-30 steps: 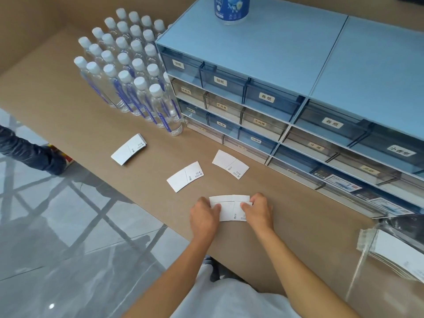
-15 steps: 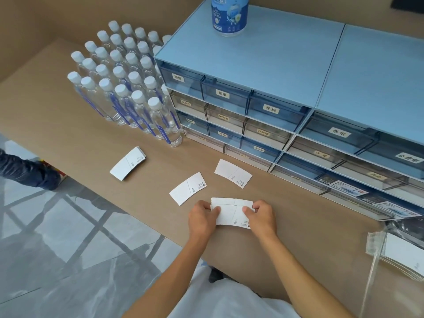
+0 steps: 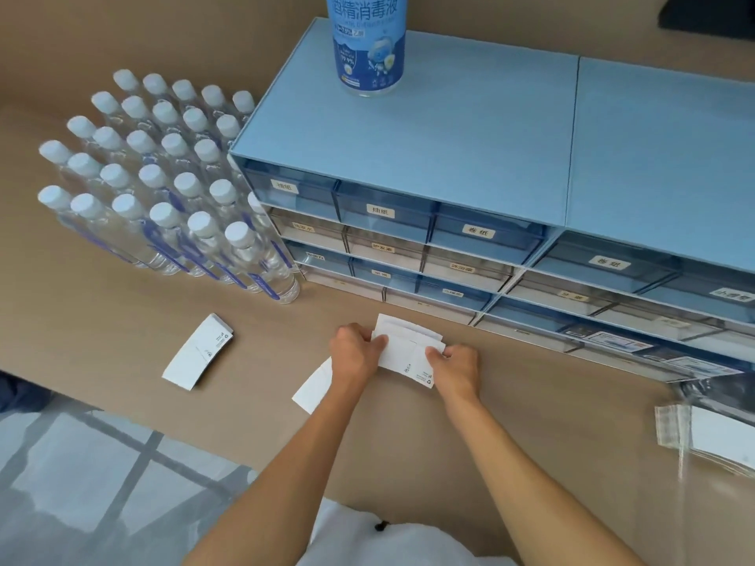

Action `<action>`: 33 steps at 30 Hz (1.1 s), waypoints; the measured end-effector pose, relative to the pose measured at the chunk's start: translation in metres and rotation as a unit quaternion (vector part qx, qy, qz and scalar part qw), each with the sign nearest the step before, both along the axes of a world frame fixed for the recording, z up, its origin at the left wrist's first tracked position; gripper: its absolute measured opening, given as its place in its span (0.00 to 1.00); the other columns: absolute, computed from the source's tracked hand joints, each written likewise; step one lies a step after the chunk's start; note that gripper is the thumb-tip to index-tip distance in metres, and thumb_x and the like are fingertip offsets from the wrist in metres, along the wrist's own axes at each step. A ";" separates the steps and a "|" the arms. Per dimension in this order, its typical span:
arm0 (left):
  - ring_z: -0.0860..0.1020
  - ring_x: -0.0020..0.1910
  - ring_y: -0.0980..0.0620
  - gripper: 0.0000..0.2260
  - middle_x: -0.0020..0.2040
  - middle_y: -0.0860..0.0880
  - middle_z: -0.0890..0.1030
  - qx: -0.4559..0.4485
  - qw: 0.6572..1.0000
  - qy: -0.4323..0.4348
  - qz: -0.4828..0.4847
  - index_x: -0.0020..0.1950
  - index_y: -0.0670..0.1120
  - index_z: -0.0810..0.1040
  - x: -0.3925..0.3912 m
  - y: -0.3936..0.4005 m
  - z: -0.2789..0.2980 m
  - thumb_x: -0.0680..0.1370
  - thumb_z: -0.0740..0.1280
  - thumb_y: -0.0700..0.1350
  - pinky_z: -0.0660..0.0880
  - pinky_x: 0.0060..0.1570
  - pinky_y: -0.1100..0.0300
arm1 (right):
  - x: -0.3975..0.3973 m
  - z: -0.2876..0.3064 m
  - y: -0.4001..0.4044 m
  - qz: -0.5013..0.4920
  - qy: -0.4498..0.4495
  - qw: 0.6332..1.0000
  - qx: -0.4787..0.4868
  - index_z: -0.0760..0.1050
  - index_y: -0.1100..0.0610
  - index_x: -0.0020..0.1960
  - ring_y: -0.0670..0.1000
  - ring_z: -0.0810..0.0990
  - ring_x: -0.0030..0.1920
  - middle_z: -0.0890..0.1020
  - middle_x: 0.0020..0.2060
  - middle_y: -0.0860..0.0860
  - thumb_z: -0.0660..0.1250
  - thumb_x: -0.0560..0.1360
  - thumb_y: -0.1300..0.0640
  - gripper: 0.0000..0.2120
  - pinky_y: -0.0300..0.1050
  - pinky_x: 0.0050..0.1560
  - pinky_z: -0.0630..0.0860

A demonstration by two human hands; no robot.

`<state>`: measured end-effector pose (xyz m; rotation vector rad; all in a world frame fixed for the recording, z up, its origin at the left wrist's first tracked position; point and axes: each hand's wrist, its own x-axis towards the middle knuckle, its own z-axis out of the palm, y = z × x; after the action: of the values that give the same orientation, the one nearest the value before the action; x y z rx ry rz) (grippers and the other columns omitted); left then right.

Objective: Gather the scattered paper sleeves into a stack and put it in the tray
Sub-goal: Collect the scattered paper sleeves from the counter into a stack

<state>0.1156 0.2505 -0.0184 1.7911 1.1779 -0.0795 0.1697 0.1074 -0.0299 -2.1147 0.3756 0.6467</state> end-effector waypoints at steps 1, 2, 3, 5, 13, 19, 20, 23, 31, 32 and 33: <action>0.79 0.44 0.46 0.07 0.46 0.45 0.84 0.004 1.000 0.000 -0.004 0.43 0.41 0.80 0.006 0.004 0.000 0.74 0.74 0.44 0.69 0.42 0.61 | 0.003 0.000 0.004 -0.004 0.001 1.000 0.002 0.78 0.62 0.36 0.53 0.80 0.32 0.82 0.35 0.57 0.69 0.74 0.59 0.09 0.38 0.29 0.70; 0.80 0.46 0.44 0.07 0.47 0.44 0.84 0.006 1.000 -0.001 -0.008 0.44 0.40 0.80 0.011 0.008 -0.001 0.74 0.74 0.44 0.70 0.43 0.60 | 0.004 0.000 0.008 -0.009 0.003 1.000 0.002 0.80 0.63 0.39 0.54 0.82 0.34 0.84 0.38 0.59 0.69 0.74 0.60 0.07 0.37 0.29 0.70; 0.81 0.48 0.43 0.08 0.49 0.43 0.84 0.008 1.000 -0.001 -0.012 0.46 0.39 0.81 0.016 0.010 -0.002 0.74 0.73 0.44 0.70 0.43 0.60 | 0.005 -0.001 0.012 -0.015 0.003 1.000 0.000 0.80 0.64 0.41 0.55 0.83 0.36 0.85 0.41 0.60 0.69 0.74 0.61 0.07 0.36 0.29 0.70; 0.81 0.49 0.42 0.09 0.51 0.40 0.84 0.007 1.000 0.005 -0.024 0.49 0.37 0.82 0.023 0.014 -0.004 0.75 0.73 0.43 0.70 0.43 0.60 | 0.006 -0.002 0.016 -0.023 0.000 1.000 -0.009 0.81 0.66 0.43 0.57 0.84 0.38 0.86 0.43 0.61 0.69 0.73 0.62 0.06 0.37 0.31 0.71; 0.80 0.49 0.41 0.13 0.49 0.39 0.83 0.003 0.998 0.042 -0.044 0.51 0.35 0.81 0.030 0.019 -0.012 0.75 0.73 0.45 0.72 0.43 0.58 | 0.002 -0.004 0.027 -0.037 -0.036 0.997 -0.066 0.76 0.64 0.50 0.62 0.81 0.52 0.82 0.51 0.60 0.68 0.74 0.62 0.07 0.53 0.52 0.80; 0.79 0.47 0.43 0.12 0.49 0.41 0.83 0.015 0.997 0.052 -0.062 0.51 0.39 0.81 0.034 0.024 -0.008 0.74 0.74 0.45 0.73 0.43 0.57 | 0.003 -0.006 0.026 -0.051 -0.042 0.997 -0.050 0.75 0.62 0.49 0.59 0.81 0.46 0.82 0.48 0.59 0.70 0.72 0.62 0.08 0.47 0.44 0.78; 0.80 0.48 0.43 0.11 0.49 0.41 0.83 0.020 0.996 0.050 -0.067 0.51 0.40 0.80 0.033 0.024 -0.008 0.73 0.74 0.44 0.73 0.43 0.58 | 0.003 -0.008 0.025 -0.054 -0.039 0.997 -0.044 0.75 0.62 0.51 0.59 0.82 0.47 0.83 0.48 0.59 0.71 0.71 0.62 0.09 0.50 0.46 0.80; 0.81 0.51 0.44 0.11 0.50 0.44 0.84 0.017 0.996 0.040 -0.074 0.54 0.41 0.80 0.028 0.021 -0.007 0.73 0.74 0.42 0.74 0.46 0.59 | -0.001 -0.010 0.020 -0.087 -0.035 0.996 0.001 0.76 0.62 0.51 0.58 0.84 0.45 0.84 0.45 0.57 0.72 0.71 0.63 0.10 0.48 0.45 0.81; 0.79 0.41 0.54 0.07 0.40 0.55 0.80 -0.060 0.998 -0.009 -0.016 0.48 0.46 0.81 -0.033 -0.007 -0.004 0.73 0.75 0.45 0.70 0.36 0.66 | -0.031 -0.007 -0.010 -0.112 -0.021 0.987 0.112 0.79 0.58 0.48 0.52 0.82 0.38 0.83 0.40 0.54 0.70 0.74 0.65 0.05 0.41 0.36 0.75; 0.79 0.40 0.54 0.07 0.40 0.54 0.80 -0.065 0.998 -0.008 0.006 0.47 0.45 0.80 -0.046 -0.011 -0.005 0.73 0.75 0.45 0.70 0.36 0.66 | -0.034 -0.006 -0.011 -0.094 -0.016 0.989 0.114 0.79 0.57 0.47 0.51 0.81 0.37 0.83 0.39 0.53 0.70 0.74 0.66 0.06 0.40 0.36 0.75; 0.79 0.41 0.53 0.07 0.40 0.53 0.80 -0.069 0.997 -0.005 0.029 0.47 0.45 0.80 -0.058 -0.014 -0.006 0.73 0.75 0.44 0.72 0.37 0.65 | -0.038 -0.006 -0.011 -0.073 -0.011 0.990 0.116 0.79 0.55 0.46 0.50 0.81 0.37 0.83 0.38 0.52 0.69 0.74 0.67 0.07 0.40 0.36 0.74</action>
<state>0.0575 0.2363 -0.0244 1.6331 1.1869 -0.1150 0.1318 0.0967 -0.0358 -1.8521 0.4181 0.5521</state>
